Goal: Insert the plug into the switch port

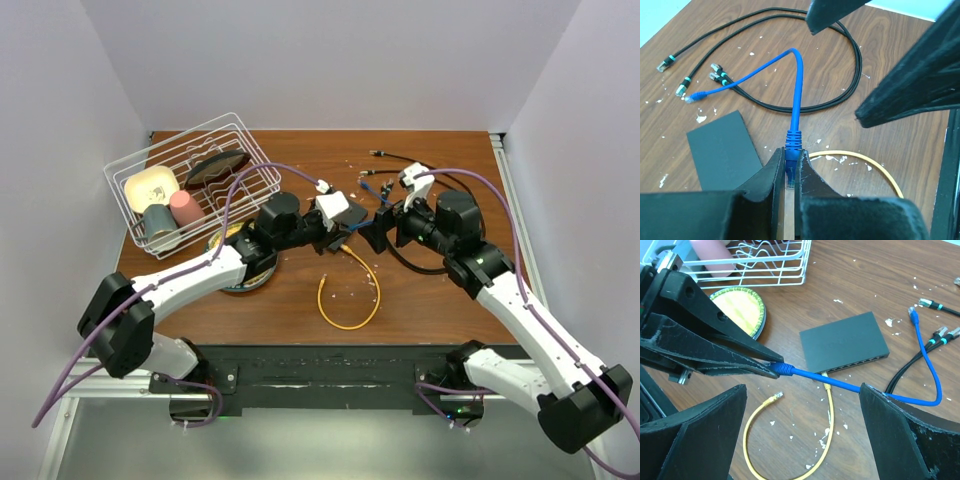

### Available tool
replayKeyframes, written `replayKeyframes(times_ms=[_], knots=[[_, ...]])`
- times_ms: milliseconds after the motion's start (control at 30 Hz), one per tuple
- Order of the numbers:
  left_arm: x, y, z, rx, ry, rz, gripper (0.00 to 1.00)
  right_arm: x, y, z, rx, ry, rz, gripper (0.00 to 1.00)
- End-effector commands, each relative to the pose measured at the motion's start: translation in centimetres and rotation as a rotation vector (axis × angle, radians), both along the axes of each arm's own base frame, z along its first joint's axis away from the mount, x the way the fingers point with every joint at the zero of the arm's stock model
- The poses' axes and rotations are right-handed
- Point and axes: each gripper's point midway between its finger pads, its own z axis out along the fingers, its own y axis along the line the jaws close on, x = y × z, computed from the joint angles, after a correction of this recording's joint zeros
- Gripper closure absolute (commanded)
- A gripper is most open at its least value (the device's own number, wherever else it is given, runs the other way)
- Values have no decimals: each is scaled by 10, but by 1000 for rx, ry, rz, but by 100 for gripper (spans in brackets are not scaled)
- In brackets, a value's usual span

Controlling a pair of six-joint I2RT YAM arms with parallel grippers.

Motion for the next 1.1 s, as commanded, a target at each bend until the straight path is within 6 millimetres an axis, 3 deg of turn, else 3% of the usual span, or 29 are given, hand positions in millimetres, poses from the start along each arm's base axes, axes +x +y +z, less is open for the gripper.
replayKeyframes(times_ms=[0, 400, 600, 700, 833, 900, 1067], knots=[[-1, 4, 18, -15, -96, -21, 100, -1, 8, 17, 1, -38, 59, 1], [-14, 3, 34, -46, -125, -73, 100, -2, 23, -3, 7, 21, 140, 2], [-22, 1, 39, -63, -131, -116, 100, -6, 31, -3, 19, 27, 191, 4], [-24, 0, 40, -65, -130, -125, 100, -7, 35, -6, 21, 40, 217, 10], [-24, 0, 43, -68, -141, -129, 100, -12, 39, -9, 24, 53, 252, 33], [-23, 2, 45, -70, -147, -120, 100, -16, 42, -8, 30, 55, 277, 39], [-18, 8, 48, -62, -187, -80, 100, -25, 48, -11, 29, 78, 330, 41]])
